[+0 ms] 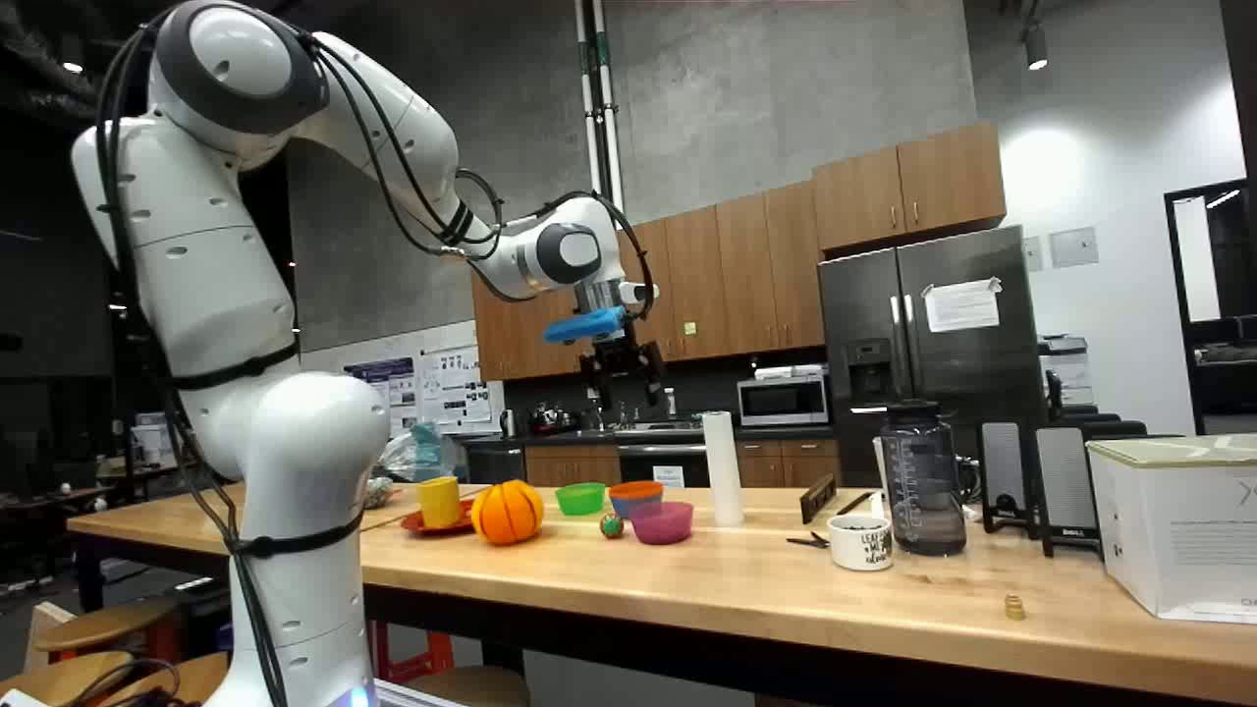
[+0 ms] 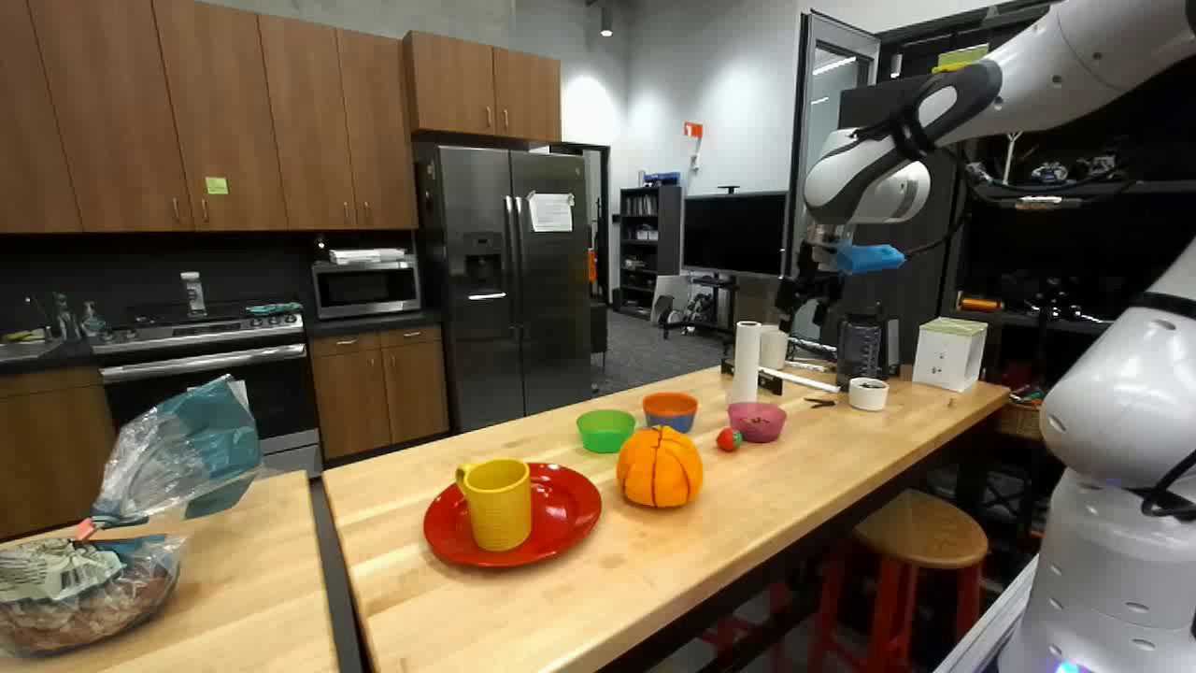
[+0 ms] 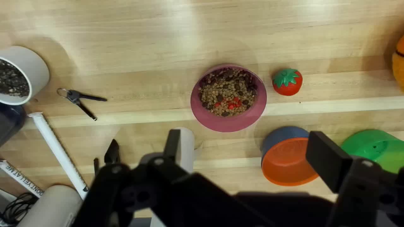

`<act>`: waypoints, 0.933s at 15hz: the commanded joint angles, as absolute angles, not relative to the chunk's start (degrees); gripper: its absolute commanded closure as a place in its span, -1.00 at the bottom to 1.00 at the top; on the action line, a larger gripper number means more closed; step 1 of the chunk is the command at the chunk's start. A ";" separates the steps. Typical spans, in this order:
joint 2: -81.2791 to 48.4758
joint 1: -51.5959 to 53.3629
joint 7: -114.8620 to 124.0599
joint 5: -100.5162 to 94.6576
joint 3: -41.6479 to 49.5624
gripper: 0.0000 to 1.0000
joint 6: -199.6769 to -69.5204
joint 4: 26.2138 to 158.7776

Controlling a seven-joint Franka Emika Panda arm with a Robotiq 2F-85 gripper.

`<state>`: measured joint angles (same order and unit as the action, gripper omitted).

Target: Move the tissue roll to the left

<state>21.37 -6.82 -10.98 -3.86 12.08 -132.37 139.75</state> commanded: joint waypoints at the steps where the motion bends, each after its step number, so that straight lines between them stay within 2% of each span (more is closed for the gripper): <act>1: 21.33 -7.33 -11.17 -3.60 11.60 -1.00 -132.23 139.63; 14: 16.24 -6.00 -11.11 -2.61 10.14 -1.00 -134.03 134.22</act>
<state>19.25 -6.24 -10.97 -3.28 10.64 -133.52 137.49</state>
